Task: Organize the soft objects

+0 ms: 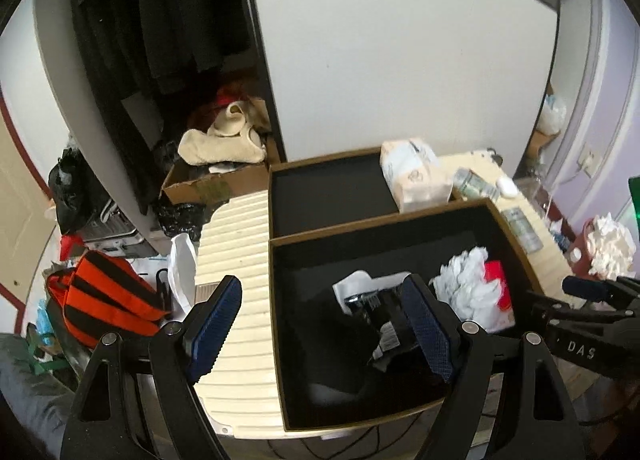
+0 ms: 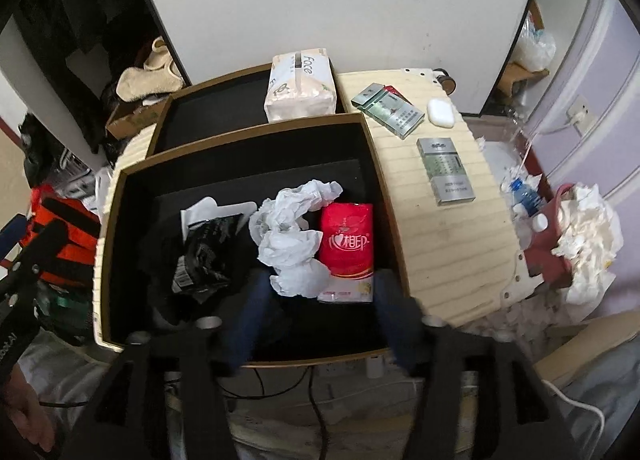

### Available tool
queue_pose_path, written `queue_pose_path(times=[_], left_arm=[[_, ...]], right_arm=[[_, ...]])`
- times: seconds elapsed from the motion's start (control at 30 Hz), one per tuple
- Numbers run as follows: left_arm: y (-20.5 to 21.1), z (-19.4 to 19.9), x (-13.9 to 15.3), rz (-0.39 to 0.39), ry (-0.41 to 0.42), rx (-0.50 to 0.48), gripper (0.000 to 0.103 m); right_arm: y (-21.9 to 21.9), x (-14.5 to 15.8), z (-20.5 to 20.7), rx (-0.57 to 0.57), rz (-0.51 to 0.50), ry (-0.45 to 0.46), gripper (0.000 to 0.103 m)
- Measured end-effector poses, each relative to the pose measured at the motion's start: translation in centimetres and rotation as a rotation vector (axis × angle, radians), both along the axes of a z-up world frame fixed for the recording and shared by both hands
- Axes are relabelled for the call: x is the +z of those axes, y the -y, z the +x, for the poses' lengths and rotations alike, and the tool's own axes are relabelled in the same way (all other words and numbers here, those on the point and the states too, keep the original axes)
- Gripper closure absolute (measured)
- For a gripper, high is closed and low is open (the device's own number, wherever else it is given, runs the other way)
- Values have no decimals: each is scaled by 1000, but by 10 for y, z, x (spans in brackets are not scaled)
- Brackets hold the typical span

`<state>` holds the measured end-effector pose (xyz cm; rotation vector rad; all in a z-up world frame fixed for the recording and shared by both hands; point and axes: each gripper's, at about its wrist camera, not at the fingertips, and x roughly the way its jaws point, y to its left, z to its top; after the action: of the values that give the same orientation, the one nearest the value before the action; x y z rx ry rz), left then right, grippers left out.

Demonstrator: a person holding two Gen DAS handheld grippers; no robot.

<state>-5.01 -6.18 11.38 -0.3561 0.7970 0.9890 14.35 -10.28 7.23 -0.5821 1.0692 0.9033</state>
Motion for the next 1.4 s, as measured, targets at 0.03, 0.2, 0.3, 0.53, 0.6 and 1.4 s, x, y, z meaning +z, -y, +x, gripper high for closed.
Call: queue_pose_path(times=[0.03,0.2,0.3,0.53,0.6,1.4], left_arm=[[-1,-1,0,-6,8,4,23],[-2,2,-7,-39,-1,2,23],[-1,5,-13,-69,-16,-2,23],[1,5,-15,-66,-17,-1,23],[2,6,-15,-56,-23,-2,24],[-104,-50,-93,-771,367,202,24]], right_arm=[[-1,1,-1,4,1,9,42],[-2,4,-3,16,8,42,41],[-1,4,-1,16,16,32,41],[1,7,4,-6,31,37,41],[1,7,4,-7,36,35,40],[6,1,21,-86,40,-43,31]])
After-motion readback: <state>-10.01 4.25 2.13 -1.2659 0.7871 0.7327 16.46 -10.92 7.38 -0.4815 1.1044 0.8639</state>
